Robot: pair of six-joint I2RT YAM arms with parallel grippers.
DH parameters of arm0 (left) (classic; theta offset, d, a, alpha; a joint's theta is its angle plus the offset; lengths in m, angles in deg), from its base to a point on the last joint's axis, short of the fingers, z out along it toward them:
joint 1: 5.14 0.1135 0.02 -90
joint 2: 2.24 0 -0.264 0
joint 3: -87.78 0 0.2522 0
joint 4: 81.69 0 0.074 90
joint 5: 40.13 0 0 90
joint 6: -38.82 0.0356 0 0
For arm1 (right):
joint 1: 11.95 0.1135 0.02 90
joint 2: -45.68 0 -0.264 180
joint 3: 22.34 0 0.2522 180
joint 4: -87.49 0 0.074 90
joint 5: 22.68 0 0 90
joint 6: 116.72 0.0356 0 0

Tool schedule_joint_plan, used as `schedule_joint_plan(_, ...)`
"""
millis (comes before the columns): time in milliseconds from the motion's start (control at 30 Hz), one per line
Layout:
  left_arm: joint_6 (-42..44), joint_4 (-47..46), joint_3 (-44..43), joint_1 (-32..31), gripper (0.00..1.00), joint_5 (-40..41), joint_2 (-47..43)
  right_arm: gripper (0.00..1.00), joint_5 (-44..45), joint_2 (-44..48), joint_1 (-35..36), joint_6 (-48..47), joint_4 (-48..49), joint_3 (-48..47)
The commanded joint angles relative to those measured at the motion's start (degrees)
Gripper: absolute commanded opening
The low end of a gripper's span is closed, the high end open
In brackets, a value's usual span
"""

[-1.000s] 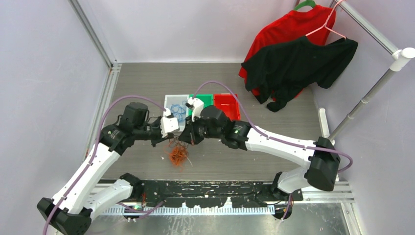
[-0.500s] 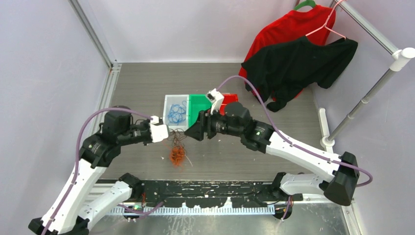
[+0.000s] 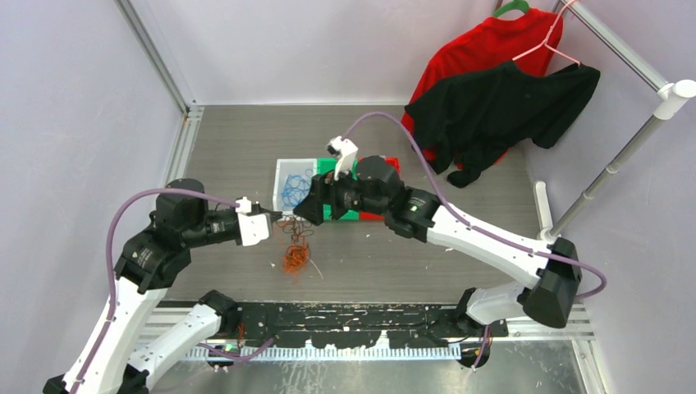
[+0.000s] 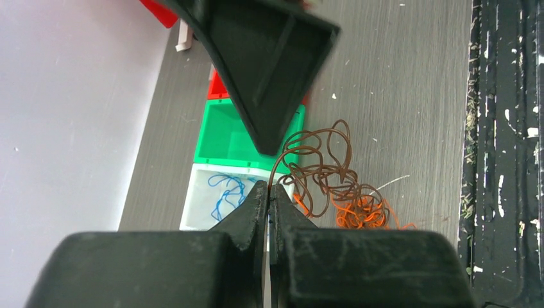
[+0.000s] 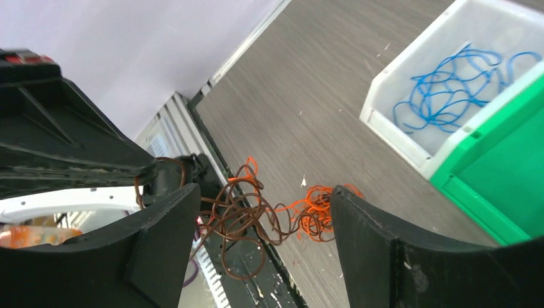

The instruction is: Untangle the cables

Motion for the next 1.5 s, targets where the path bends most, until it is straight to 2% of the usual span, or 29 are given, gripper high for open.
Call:
schedule_joint_plan(0,-1.7,-2.9,-3.0,-0.1,0.0,-2.5,-0.1,0.8,-2.9,-2.8,3.3,-3.5,4.0,-3.9)
schedule_joint_plan(200,-2.3,-2.8,-4.7,0.0,0.0,-3.1,0.7,0.81,-6.7,-5.7,4.2,-4.1,4.9,-4.8)
schedule_joint_plan(567,-5.6,-4.1,-8.0,0.0,0.0,-4.4,1.8,0.79,-6.5,-8.2,4.2,-0.3,10.6,-4.2)
schedule_joint_plan(733,-2.4,-3.8,-7.1,0.0,0.0,-3.4,0.7,0.79,-1.5,-1.6,2.8,-0.4,7.7,0.4)
schedule_joint_plan(867,-1.1,-2.9,-7.0,0.0,0.0,-3.6,0.3,0.81,-0.4,5.5,1.6,0.1,6.6,4.5)
schedule_joint_plan(1000,-2.1,-2.9,-7.3,-0.1,0.0,-4.5,0.9,0.82,-1.3,7.8,1.5,0.0,5.3,4.4)
schedule_joint_plan(1467,-5.2,-5.1,-7.5,0.0,0.0,-4.2,1.8,0.87,-6.7,0.0,4.5,1.6,9.4,-2.6)
